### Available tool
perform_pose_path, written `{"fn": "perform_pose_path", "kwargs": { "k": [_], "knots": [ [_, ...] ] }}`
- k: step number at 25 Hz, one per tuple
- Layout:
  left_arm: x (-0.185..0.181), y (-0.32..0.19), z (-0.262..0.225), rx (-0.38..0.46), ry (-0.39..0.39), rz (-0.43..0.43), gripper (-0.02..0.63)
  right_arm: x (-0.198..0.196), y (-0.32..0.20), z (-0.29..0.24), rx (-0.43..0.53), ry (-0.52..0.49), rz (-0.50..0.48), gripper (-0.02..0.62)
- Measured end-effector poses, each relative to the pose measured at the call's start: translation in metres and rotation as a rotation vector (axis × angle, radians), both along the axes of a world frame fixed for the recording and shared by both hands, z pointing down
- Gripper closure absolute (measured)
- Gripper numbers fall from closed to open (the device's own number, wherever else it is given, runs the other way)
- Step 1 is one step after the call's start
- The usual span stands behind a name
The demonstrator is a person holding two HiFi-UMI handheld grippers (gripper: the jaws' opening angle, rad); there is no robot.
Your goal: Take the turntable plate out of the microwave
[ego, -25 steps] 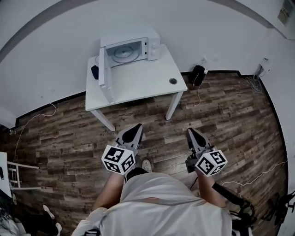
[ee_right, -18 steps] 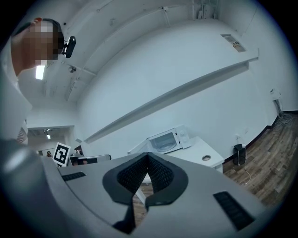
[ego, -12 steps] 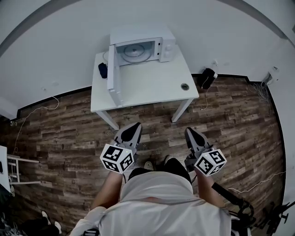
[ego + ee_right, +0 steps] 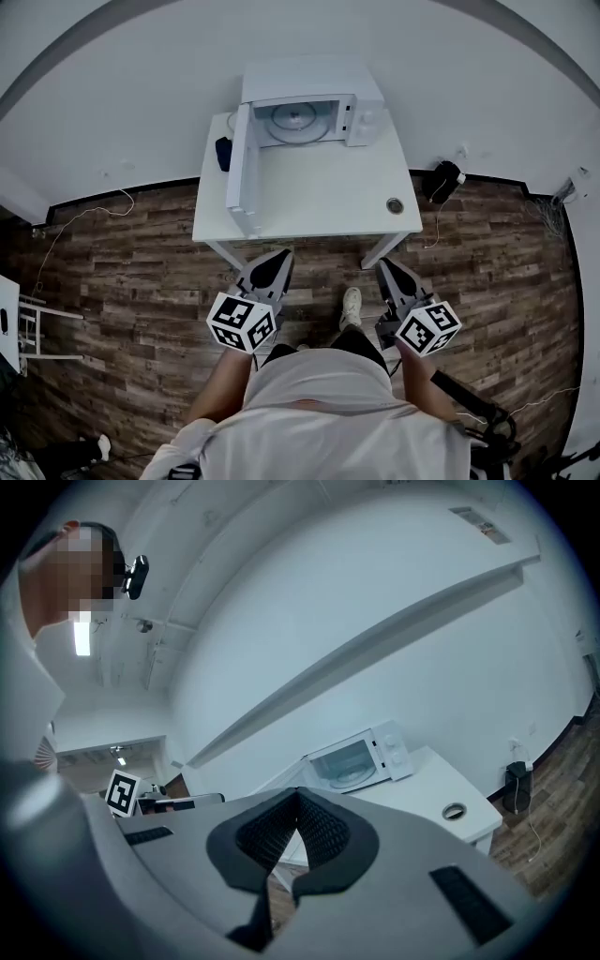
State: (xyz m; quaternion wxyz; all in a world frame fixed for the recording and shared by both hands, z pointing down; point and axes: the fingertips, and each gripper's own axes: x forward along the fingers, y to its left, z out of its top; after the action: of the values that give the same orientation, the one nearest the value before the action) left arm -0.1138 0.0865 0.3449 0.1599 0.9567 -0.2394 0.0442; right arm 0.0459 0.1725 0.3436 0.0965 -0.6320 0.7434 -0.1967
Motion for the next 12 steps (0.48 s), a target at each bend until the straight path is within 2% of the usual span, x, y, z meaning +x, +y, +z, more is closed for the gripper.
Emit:
{"fn": "perform_pose_path", "kwargs": {
  "k": [12],
  "knots": [
    [0.100,-0.094,-0.005,-0.015,0.002,-0.127,0.595,0.098,-0.131,-0.011,0.012,-0.011,-0.157,0.592]
  ]
}}
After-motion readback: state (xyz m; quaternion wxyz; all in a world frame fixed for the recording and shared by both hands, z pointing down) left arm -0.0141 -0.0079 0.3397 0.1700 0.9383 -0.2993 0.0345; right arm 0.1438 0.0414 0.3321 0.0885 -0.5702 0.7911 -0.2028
